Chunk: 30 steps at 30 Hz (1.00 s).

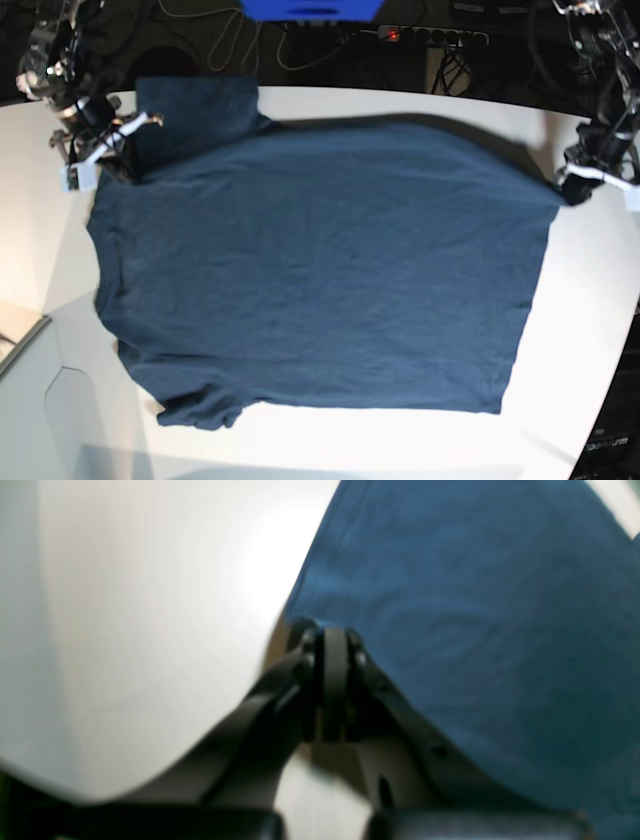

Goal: Layout the t-shirt on the table in an organized manner, then fold the t-shirt properly
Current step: 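Release the shirt with both grippers and raise them, then grasp the shirt's side edges with both grippers near the sleeves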

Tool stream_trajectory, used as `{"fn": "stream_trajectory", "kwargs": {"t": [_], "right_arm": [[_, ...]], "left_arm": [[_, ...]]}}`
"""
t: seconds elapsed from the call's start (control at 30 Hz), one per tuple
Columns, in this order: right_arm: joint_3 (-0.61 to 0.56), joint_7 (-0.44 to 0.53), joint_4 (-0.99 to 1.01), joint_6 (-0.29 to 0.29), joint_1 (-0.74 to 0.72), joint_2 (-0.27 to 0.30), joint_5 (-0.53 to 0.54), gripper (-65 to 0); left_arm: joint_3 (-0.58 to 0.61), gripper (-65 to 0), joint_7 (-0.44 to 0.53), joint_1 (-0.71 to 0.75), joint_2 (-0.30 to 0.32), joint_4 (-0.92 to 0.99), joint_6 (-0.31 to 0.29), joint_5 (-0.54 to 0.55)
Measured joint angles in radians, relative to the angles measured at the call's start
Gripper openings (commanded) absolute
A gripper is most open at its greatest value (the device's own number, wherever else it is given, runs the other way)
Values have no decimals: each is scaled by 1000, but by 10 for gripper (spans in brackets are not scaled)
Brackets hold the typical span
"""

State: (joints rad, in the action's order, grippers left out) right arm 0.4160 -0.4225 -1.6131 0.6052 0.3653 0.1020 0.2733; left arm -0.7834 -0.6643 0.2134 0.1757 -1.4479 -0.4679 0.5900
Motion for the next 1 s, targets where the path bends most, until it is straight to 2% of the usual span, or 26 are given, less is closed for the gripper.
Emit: {"fn": "stream_trajectory", "kwargs": {"t": [0.3, 0.73, 1.0], "right_arm": [[0, 0, 13, 0, -134, 6, 1, -650], [-5, 5, 288, 0, -368, 54, -2, -650], [-7, 2, 454, 0, -507, 78, -4, -650]], "left_arm": [[0, -649, -8, -122, 21, 9, 0, -1], [9, -649, -9, -327, 35, 194, 0, -1], [7, -649, -5, -388, 44, 285, 0, -3]]}}
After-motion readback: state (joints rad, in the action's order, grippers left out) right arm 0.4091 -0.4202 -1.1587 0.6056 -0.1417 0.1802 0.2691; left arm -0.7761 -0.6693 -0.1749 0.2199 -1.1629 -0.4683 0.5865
